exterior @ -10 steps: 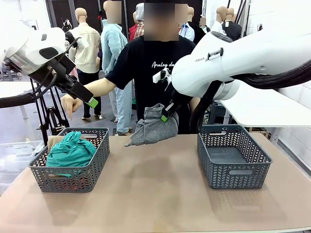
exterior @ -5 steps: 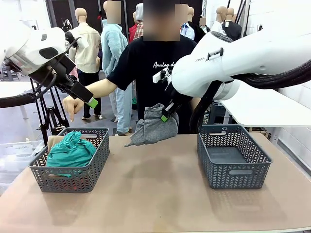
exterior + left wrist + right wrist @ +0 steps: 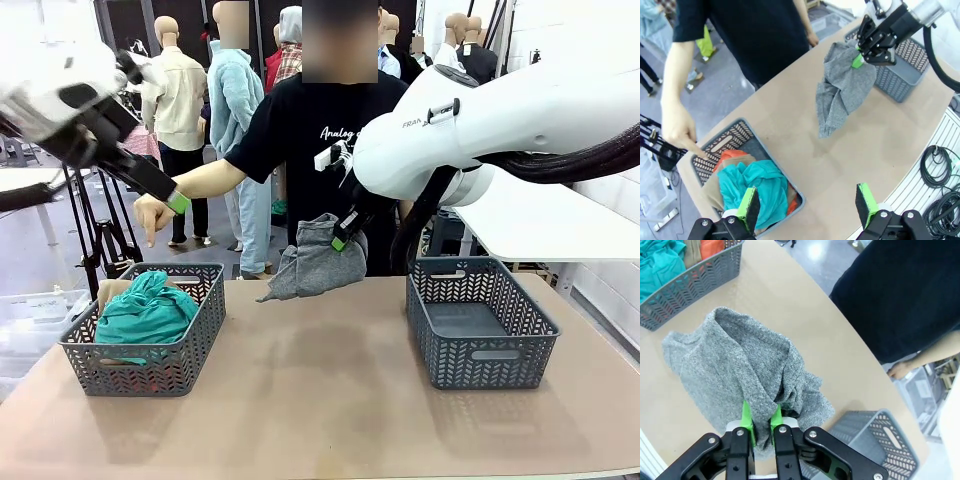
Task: Sort the tops and bottoms.
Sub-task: Sort the clothes according to human instructions.
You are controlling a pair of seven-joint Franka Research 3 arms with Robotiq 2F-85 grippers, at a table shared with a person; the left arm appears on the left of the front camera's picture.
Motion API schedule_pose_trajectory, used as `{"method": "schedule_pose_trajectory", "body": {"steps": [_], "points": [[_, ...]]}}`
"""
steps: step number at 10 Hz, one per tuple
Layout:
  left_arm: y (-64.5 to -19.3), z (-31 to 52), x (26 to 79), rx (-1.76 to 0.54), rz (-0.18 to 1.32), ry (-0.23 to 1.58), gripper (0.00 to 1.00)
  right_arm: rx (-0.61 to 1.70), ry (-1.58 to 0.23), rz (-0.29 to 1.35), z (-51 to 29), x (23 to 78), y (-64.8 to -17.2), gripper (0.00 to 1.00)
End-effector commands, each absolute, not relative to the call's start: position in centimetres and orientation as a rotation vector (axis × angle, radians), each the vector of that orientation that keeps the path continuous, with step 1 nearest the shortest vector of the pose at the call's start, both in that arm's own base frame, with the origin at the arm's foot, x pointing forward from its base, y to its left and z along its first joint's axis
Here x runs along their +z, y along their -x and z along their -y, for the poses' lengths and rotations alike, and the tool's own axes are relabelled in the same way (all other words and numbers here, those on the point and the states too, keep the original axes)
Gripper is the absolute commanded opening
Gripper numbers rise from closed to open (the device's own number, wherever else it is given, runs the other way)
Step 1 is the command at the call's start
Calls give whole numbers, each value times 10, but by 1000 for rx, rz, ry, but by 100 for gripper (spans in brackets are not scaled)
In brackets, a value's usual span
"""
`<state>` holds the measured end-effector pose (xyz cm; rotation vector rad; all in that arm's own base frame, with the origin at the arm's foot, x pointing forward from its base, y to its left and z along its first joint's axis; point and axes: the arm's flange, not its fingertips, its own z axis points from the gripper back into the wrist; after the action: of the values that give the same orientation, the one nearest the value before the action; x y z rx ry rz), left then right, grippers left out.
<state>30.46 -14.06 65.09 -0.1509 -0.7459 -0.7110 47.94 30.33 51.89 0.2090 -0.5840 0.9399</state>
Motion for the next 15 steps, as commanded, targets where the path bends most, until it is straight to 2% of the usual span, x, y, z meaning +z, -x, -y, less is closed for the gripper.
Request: {"method": "schedule_pose_trajectory", "body": {"steps": [1, 7, 10, 15], "points": [[-290, 105, 683, -747, 793, 191, 100, 938, -204, 573, -304, 523, -480, 0], [-275, 57, 694, -690, 810, 189, 100, 940, -209, 583, -303, 519, -479, 0], [-276, 61, 698, -663, 817, 181, 100, 1019, -324, 747, -353, 534, -495, 0], [-276, 61, 698, -663, 817, 181, 100, 1238, -433, 816, -473, 542, -528, 0]]}}
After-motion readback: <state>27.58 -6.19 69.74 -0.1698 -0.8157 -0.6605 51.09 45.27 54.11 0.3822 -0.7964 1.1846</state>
